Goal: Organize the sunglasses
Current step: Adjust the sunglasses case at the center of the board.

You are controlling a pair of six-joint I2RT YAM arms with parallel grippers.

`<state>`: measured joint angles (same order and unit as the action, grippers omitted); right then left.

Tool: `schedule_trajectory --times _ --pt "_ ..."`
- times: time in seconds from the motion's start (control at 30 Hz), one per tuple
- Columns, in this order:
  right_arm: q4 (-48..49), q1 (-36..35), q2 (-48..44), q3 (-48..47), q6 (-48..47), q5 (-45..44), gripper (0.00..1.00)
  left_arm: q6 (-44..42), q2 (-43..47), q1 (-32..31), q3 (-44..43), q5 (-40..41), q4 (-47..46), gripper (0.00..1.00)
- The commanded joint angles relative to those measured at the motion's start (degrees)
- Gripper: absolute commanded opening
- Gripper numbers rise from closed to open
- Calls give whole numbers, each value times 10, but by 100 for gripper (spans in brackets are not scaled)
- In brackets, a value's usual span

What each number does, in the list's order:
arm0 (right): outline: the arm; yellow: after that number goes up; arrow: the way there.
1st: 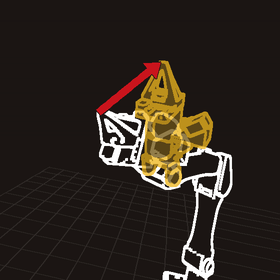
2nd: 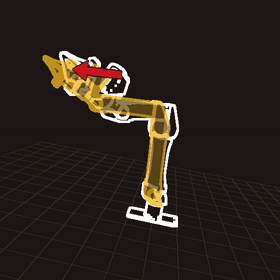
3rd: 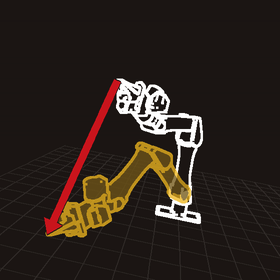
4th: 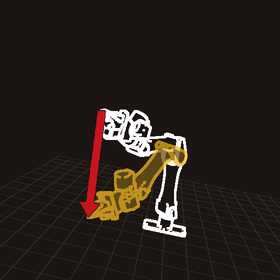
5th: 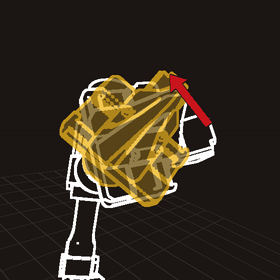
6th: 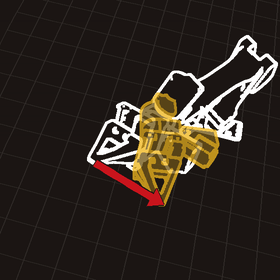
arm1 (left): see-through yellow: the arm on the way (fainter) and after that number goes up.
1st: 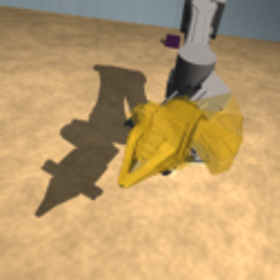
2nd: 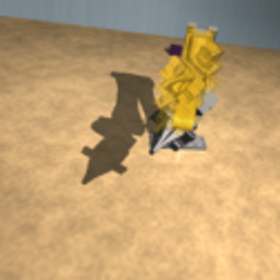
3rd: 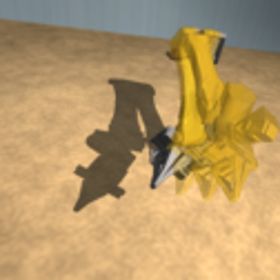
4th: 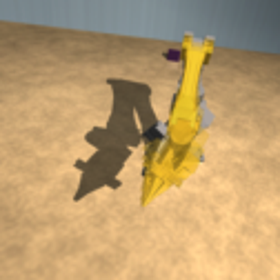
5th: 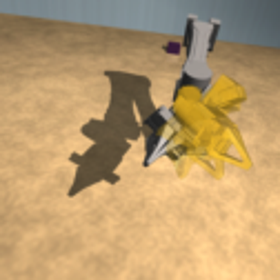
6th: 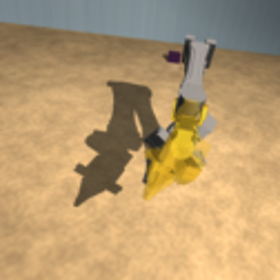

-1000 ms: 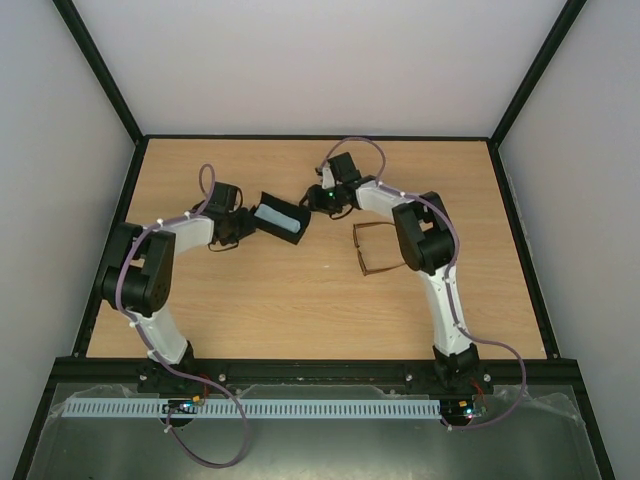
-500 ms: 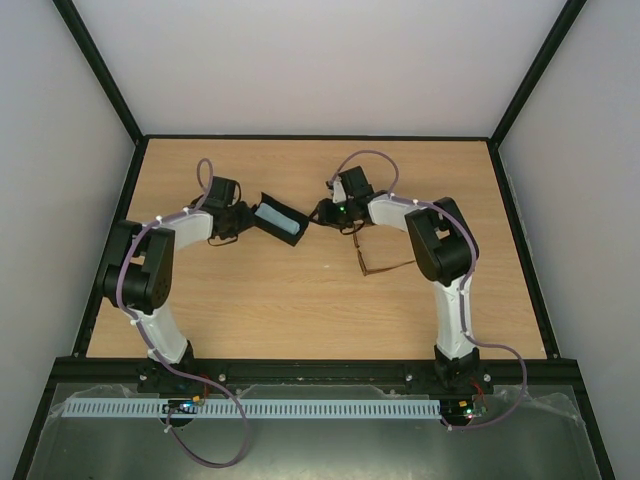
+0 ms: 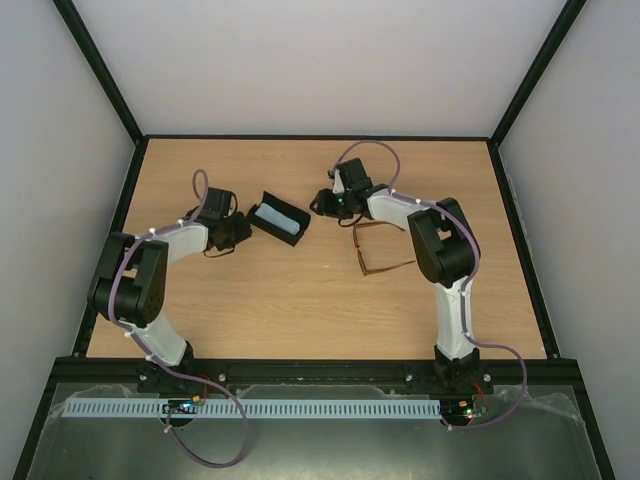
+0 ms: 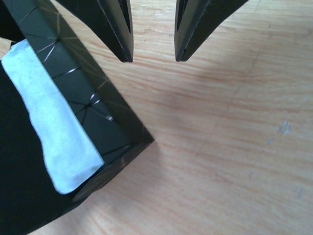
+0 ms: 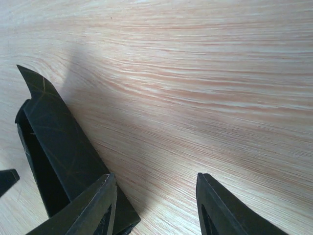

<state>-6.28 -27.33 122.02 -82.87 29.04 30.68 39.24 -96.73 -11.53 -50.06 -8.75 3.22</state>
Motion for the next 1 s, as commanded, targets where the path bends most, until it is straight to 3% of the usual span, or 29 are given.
schedule_trajectory --times 0.0,0.6,0.97 --pt "-6 3 -48 -5 8 -28 48 8 8 2 20 -14 -16 26" --pt "-66 25 -331 206 38 -122 49 -10 -123 14 -104 11 0 24" --pt "-94 29 -436 304 51 -155 50 -23 -169 18 -175 8 22 24"
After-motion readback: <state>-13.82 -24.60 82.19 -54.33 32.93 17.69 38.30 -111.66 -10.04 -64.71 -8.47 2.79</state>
